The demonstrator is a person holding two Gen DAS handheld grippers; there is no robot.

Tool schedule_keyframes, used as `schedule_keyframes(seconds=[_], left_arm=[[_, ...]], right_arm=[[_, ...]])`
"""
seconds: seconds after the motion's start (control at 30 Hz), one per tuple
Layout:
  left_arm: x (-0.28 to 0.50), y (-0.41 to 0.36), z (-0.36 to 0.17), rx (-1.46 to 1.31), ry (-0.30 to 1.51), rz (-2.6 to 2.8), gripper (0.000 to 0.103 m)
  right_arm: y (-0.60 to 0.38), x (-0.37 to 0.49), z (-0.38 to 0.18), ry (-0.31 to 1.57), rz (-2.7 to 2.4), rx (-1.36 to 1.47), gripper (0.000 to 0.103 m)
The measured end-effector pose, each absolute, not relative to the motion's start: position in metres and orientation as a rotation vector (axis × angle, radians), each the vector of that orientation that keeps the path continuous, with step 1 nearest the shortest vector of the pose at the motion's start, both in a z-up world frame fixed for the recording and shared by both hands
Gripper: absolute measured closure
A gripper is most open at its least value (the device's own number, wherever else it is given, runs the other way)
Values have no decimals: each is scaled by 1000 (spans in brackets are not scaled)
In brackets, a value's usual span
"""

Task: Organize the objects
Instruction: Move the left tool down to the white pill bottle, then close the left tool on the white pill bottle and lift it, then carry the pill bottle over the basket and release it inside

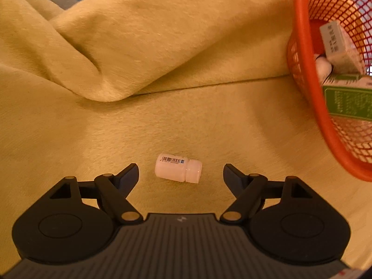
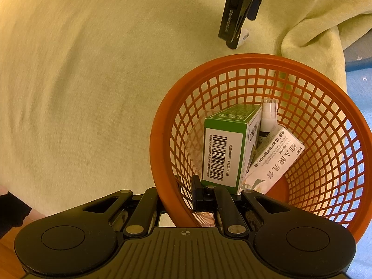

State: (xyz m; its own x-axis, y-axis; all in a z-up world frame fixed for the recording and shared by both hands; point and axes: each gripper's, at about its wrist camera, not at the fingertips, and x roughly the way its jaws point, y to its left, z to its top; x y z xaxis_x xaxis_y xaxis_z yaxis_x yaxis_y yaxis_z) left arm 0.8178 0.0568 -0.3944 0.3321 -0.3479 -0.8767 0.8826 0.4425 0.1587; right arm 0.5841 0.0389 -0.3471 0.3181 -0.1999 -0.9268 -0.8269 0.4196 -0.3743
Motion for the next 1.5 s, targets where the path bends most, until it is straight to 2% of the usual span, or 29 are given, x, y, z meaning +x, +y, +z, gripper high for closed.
schedule_keyframes(seconds=[0.17, 0.27, 0.43, 0.5, 0.8, 1.5], left_arm=[[826, 52, -408, 756, 897, -921, 36], [831, 52, -412, 764, 906, -924, 46], [835, 54, -415, 775, 918, -930, 53], [835, 55, -415, 776, 924, -933, 59], [829, 64, -408, 774, 936, -921, 61], [791, 83, -354, 733, 912, -938, 61]], right_arm=[[38, 585, -344, 1208, 545, -1088, 98], [39, 584, -344, 1207, 545, -1084, 98], [38, 588, -344, 1208, 548, -1077, 98], [38, 588, -344, 1210, 549, -1075, 98], [39, 591, -344, 1213, 556, -1081, 98], [41, 588, -347, 1220, 542, -1111, 98]])
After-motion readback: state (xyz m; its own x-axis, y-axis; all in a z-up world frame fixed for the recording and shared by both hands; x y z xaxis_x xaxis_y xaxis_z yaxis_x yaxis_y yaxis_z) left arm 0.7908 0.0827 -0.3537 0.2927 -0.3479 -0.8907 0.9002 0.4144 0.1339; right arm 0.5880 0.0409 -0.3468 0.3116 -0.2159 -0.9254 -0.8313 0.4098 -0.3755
